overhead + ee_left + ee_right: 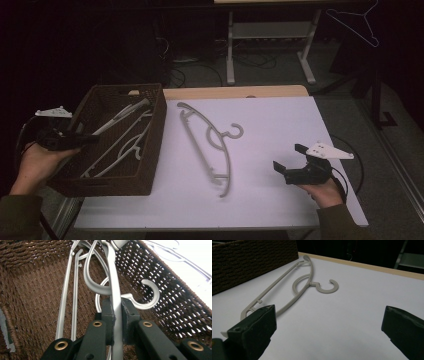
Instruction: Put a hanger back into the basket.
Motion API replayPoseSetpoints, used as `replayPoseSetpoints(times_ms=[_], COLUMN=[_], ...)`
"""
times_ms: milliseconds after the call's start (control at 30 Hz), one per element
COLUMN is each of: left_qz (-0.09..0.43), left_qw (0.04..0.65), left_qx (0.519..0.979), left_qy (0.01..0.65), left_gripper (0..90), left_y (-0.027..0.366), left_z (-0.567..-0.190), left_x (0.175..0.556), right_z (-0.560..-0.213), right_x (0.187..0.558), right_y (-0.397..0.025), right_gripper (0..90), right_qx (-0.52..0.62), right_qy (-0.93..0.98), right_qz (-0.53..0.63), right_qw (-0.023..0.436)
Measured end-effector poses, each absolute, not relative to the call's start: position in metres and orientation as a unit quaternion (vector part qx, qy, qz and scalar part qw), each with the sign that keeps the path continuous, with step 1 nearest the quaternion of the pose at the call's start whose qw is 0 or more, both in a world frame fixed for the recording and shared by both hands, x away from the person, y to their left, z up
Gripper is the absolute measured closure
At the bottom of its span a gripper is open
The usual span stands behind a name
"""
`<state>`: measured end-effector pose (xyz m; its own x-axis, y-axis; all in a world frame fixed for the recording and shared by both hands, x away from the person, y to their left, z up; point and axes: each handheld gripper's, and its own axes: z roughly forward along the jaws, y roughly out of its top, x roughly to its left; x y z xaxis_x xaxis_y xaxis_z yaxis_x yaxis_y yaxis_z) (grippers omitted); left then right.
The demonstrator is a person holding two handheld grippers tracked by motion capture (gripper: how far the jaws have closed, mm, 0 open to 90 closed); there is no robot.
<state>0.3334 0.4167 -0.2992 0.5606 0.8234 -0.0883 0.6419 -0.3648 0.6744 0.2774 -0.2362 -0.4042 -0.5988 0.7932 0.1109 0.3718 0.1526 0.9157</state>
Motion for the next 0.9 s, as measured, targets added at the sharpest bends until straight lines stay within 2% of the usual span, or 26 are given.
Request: replayPoseSetpoints(times_ms=[533,900], left_qz=[0.135,0.089], left_qw=[0.319,0.307], left_qx=[0.831,0.84], left_qy=[0.436,0.437], left_gripper=[82.4,82.0], left_y=[0.405,0.417], left_z=[-0.319,-0.338], left_x=[0.347,0.349], right_z=[-0.404,-0.404], right_x=[0.277,0.277], right_y=[-0.239,-0.238], right_gripper=[0.0,0.0], right_qx=[0.399,0.401], right_qy=[0.728,0.728], right_qz=[0.518,0.518], right_qw=[0.205,0.204])
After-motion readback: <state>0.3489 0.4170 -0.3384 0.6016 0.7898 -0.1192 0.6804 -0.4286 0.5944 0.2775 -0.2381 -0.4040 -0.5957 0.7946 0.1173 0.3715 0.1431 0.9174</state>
